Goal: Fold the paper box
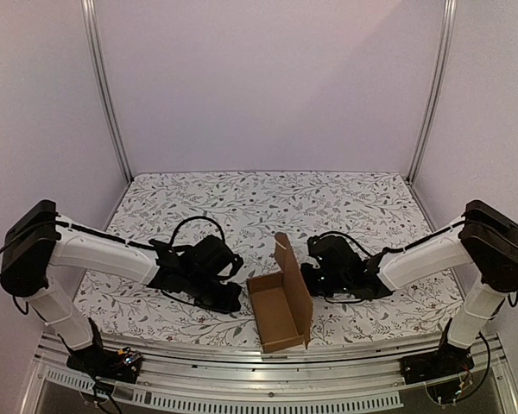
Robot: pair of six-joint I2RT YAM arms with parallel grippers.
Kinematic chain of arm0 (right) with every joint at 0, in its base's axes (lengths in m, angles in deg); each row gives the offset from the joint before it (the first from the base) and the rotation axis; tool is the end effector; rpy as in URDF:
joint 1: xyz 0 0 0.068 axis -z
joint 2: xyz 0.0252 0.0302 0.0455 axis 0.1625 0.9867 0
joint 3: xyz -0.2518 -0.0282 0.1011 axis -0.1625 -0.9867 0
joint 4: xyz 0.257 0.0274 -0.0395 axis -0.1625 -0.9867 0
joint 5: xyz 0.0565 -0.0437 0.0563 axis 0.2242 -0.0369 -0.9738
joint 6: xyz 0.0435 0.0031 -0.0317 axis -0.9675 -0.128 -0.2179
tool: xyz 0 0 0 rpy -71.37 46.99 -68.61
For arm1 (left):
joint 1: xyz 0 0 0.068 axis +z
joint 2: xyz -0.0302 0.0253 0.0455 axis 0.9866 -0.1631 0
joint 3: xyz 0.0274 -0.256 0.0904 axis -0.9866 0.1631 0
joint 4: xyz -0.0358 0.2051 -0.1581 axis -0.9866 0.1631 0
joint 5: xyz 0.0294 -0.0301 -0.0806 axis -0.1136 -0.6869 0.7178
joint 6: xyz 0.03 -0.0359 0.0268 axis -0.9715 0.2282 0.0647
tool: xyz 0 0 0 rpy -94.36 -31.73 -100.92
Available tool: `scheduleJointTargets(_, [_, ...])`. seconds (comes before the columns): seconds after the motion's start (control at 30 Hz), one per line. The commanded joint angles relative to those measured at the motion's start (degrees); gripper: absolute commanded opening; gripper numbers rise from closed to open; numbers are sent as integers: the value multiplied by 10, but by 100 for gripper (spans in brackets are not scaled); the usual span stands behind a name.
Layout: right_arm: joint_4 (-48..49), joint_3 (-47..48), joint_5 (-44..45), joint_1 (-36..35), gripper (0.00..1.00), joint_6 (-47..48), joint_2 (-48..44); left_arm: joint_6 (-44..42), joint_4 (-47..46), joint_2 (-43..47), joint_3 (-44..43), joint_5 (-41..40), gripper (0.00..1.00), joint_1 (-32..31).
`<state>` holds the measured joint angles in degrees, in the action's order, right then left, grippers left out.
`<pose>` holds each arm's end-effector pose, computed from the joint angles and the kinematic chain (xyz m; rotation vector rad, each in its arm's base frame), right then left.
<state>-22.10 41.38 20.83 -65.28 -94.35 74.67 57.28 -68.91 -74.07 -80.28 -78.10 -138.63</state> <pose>0.1818 0.2641 0.1321 0.0577 2.4833 0.8620 0.1579 -0.2607 0.1456 0.4093 2.7976 -0.6728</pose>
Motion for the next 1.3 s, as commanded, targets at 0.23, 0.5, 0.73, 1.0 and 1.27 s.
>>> scheduleJointTargets(0.23, [0,127,-62,3,0,56,102,48,108,179,71,-153,0,-11])
scheduleJointTargets(0.5, [-109,69,24,17,0,139,10,34,151,290,105,-211,3,27])
scheduleJointTargets(0.73, [-177,-43,53,16,0,153,-141,-28,85,274,106,-179,0,88])
scheduleJointTargets(1.0, [-181,-112,-83,-4,0,122,-217,-67,-11,201,82,-91,0,149])
scheduleJointTargets(1.27, [-144,-137,-197,-15,0,98,-196,-63,-93,113,78,39,0,177])
